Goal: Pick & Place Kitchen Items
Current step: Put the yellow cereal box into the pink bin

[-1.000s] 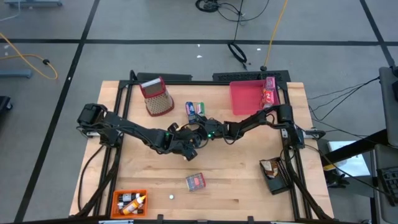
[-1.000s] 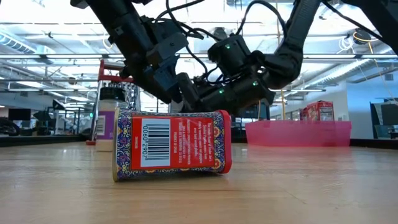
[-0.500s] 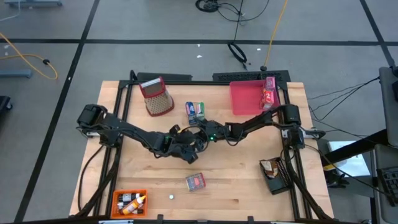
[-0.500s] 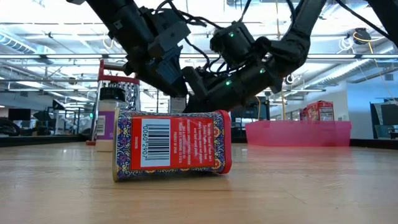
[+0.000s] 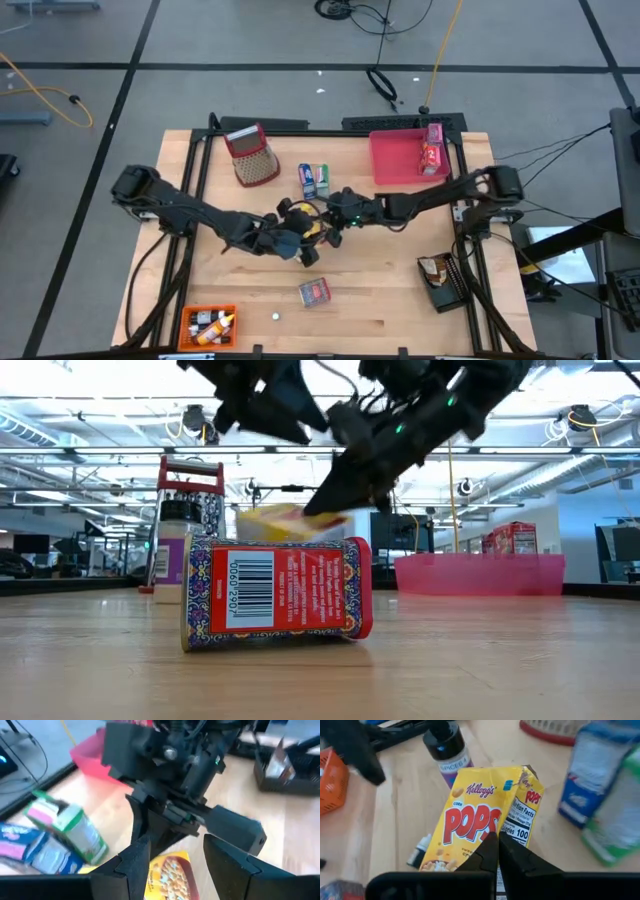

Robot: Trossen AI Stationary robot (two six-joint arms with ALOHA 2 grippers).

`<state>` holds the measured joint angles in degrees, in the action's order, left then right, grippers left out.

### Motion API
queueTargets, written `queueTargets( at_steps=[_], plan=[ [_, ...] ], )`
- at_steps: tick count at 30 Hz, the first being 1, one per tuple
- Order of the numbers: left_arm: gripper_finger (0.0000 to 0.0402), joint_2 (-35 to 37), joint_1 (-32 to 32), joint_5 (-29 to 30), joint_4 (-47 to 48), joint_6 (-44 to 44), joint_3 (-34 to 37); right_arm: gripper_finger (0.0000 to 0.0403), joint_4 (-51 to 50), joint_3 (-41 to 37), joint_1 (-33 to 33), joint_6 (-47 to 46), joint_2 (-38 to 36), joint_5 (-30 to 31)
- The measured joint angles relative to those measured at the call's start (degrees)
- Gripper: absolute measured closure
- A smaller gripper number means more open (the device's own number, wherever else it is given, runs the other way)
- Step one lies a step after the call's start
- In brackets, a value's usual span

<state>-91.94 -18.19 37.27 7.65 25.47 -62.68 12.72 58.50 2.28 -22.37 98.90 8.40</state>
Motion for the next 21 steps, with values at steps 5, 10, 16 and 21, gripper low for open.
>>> queueTargets(
  at_steps=[5,10,16,21],
  plan=[
    [0.0215,1.89,-0.75,3.66,0.54,0.07,0.09,0.0403,-9.75,0.02,2.32,2.67,-8.03,5.63],
    [0.0215,2.12,-1.01,5.43,0.58,0.53,0.09,0.0403,-17.75,0.00,5.53,4.29,-15.45,12.75],
    [0.0215,2.12,-1.01,5.43,-0.04,0.53,0.11,0.0403,-27.56,0.02,9.74,3.87,-23.75,24.26],
    [0.0215,2.12,-1.01,5.40,-0.45,0.53,0.18,0.0403,-34.30,-0.04,12.70,1.98,-29.29,33.49]
  ],
)
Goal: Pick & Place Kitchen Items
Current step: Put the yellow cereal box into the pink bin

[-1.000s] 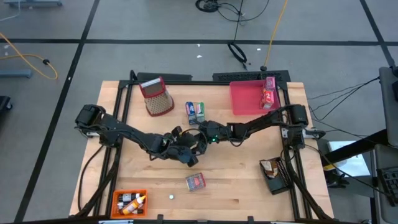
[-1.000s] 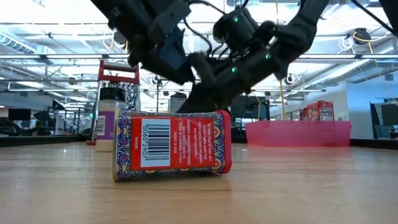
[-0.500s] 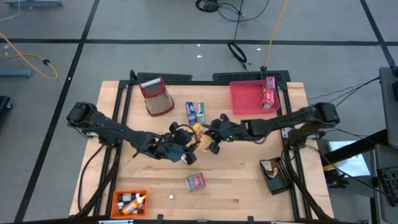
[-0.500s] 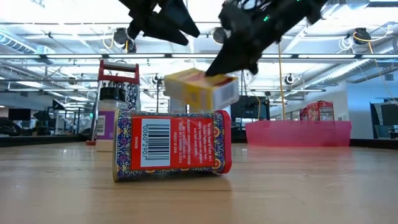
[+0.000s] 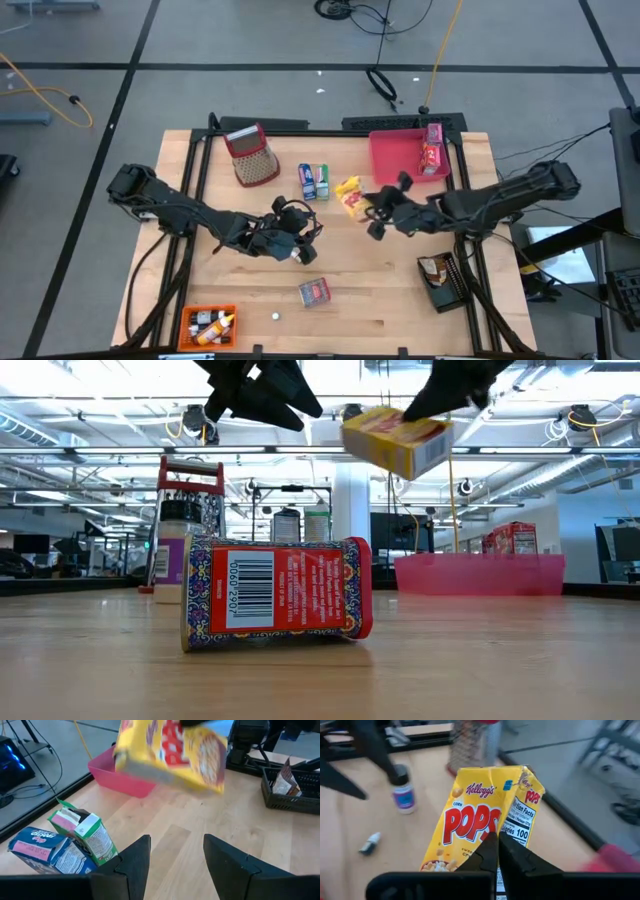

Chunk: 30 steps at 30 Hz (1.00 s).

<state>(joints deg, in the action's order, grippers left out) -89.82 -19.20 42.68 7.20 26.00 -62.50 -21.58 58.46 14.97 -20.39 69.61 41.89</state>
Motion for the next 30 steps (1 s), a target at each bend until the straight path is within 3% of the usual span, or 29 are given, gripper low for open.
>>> queueTargets(
  at_steps=[8,14,22,26,30],
  plan=[
    [0.0215,0.00,0.00,-0.02,-0.02,-0.02,0.03,0.0403,4.25,-10.43,1.45,-3.42,-7.60,16.42],
    [0.0215,-0.02,0.00,-0.08,0.00,-0.04,0.05,0.0403,26.80,-23.38,-2.28,3.14,-10.12,24.19],
    [0.0215,-0.02,0.00,-0.12,0.21,-0.38,0.05,0.0403,64.58,-37.91,-13.04,20.97,-8.32,22.53],
    [0.0215,-0.02,0.00,-0.13,0.16,-1.46,0.05,0.0403,71.22,-40.67,-18.34,24.11,-7.26,18.99],
    [0.0215,-0.02,0.21,-0.13,0.00,-2.41,0.05,0.0403,71.21,-40.85,-23.74,28.00,-4.31,13.75]
  ],
)
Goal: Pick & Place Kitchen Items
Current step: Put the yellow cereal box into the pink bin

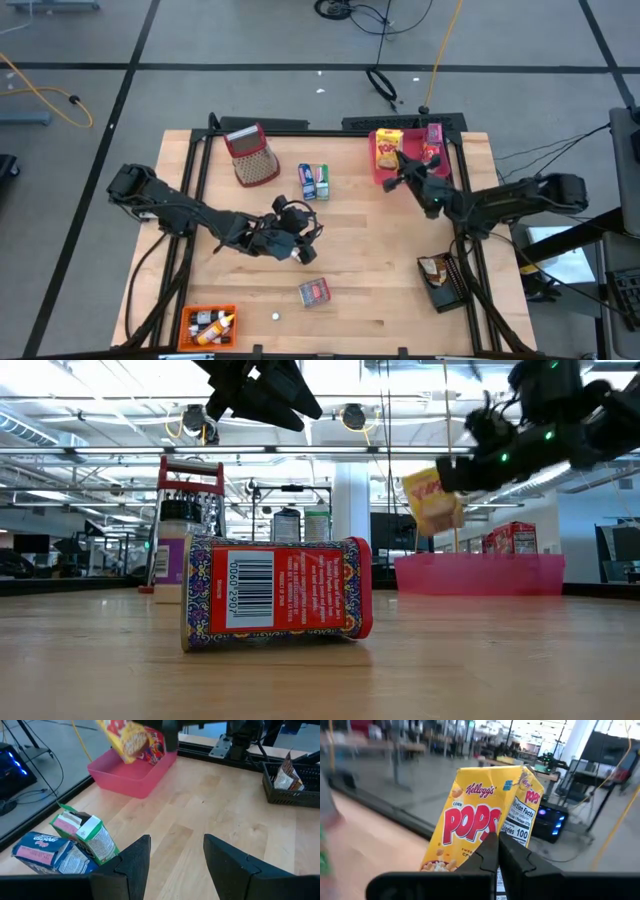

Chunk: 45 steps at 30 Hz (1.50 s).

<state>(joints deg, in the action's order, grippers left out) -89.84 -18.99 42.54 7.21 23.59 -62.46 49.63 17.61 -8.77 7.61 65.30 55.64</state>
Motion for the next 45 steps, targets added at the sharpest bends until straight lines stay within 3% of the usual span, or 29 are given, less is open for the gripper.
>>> queueTargets(
  at_steps=[14,19,32,45],
  plan=[
    [0.0215,-0.04,1.03,-0.07,0.32,-1.43,0.02,0.0403,15.79,0.39,-11.64,16.21,15.57,-10.95],
    [0.0215,-0.04,1.02,-0.11,0.28,-1.16,0.02,0.0403,22.51,0.99,-14.67,15.83,22.49,-10.90],
    [0.0215,-0.04,1.02,-0.46,0.70,-1.00,0.07,0.0403,22.77,11.20,-18.57,17.66,35.28,-10.44],
    [0.0215,-0.04,1.02,-0.96,0.65,-1.93,0.07,0.0403,23.79,11.30,-22.82,12.64,36.87,-10.81]
  ],
)
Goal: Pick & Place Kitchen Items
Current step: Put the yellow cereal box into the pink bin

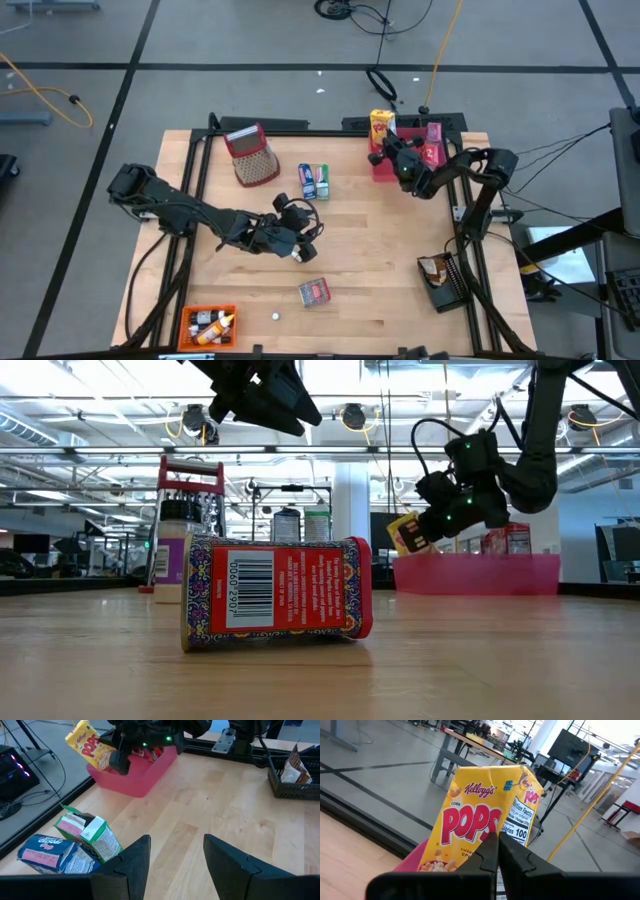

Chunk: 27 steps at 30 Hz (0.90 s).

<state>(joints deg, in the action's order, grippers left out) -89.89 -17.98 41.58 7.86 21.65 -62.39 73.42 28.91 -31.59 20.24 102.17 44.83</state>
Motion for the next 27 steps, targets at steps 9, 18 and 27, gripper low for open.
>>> queueTargets(
  at_steps=[9,18,27],
  plan=[
    [0.0215,0.00,0.17,-0.02,0.00,-0.18,0.00,0.0385,-0.95,-0.02,0.03,-2.02,0.00,-6.05],
    [0.0215,0.00,0.24,-0.02,0.00,-0.18,0.00,0.0330,-4.28,-0.04,-0.60,-3.53,0.02,-6.00],
    [0.0215,0.00,0.28,-0.02,-0.01,-0.05,-0.01,0.0258,-5.08,-0.04,-0.36,-2.52,-0.45,-3.56]
  ],
)
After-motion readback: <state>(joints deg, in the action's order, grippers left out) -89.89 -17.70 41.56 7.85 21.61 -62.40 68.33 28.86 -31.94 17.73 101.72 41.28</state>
